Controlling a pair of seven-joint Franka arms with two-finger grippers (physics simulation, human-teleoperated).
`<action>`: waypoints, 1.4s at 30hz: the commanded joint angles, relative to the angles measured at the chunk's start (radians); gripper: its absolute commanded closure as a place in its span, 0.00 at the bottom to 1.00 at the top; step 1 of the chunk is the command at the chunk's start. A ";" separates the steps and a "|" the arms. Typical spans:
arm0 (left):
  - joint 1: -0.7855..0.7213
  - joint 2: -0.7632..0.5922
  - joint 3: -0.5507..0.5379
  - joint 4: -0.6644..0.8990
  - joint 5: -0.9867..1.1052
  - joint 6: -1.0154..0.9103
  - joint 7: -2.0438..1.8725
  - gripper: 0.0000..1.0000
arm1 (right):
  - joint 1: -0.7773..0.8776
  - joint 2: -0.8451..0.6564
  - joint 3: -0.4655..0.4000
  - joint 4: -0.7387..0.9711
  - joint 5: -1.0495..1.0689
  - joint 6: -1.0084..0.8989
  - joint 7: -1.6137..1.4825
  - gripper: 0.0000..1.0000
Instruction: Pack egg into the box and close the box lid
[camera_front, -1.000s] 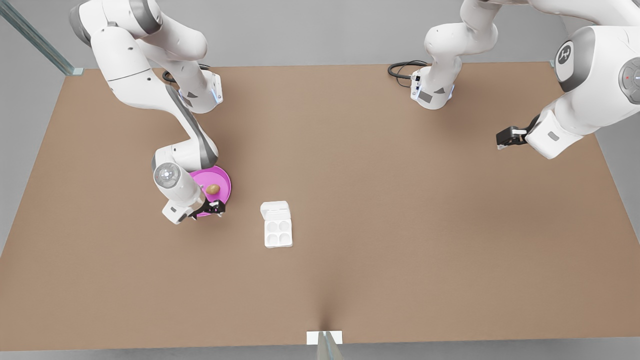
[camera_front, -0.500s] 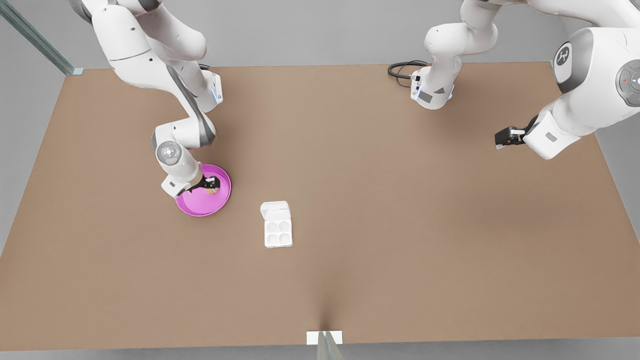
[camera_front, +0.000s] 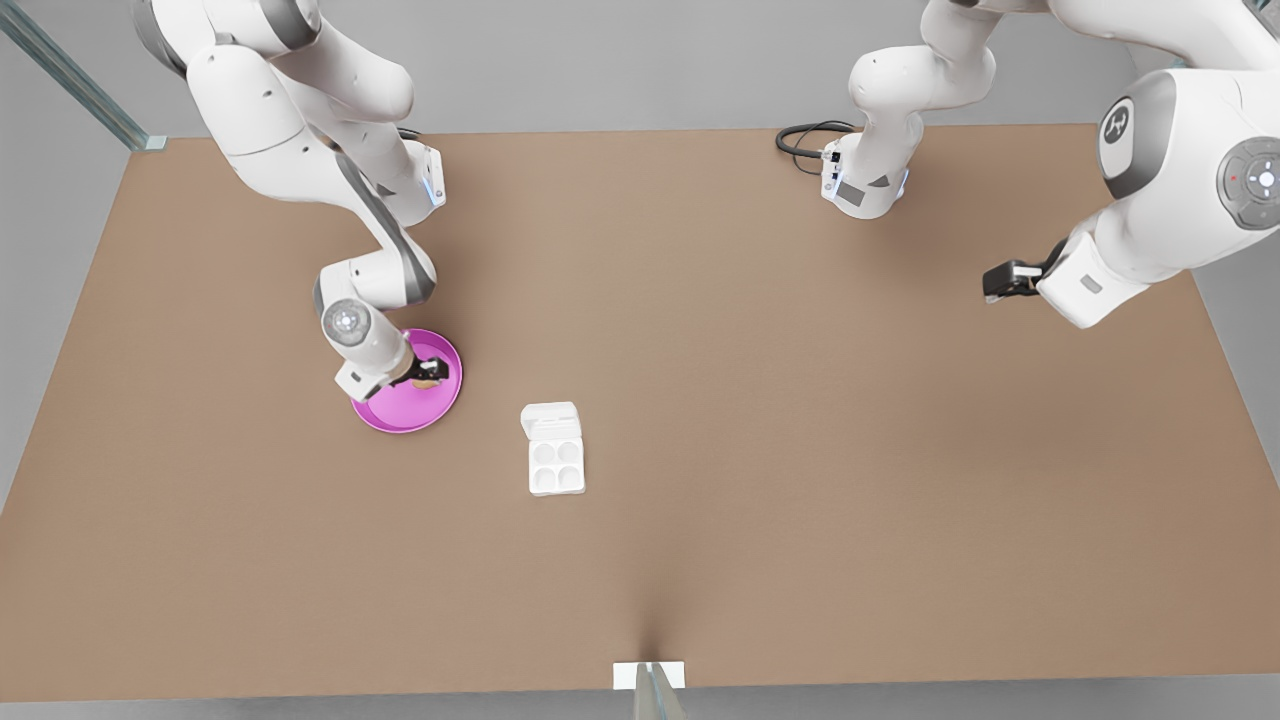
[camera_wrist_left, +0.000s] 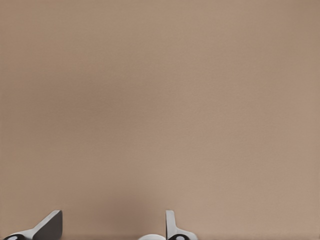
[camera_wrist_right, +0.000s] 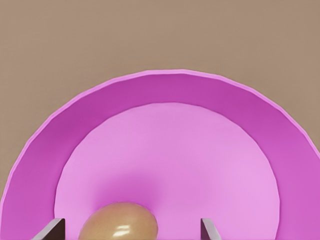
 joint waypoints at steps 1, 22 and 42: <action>0.001 0.000 -0.001 0.000 0.001 0.000 0.000 0.00 | -0.001 0.010 0.000 0.003 0.002 0.016 0.002 0.00; -0.002 0.000 -0.001 0.000 0.001 -0.005 -0.007 0.00 | 0.001 0.010 0.002 -0.060 0.003 0.088 0.053 0.02; -0.004 -0.001 -0.002 0.000 0.001 -0.019 -0.009 0.00 | -0.024 -0.013 0.107 0.176 0.005 -0.224 0.079 0.61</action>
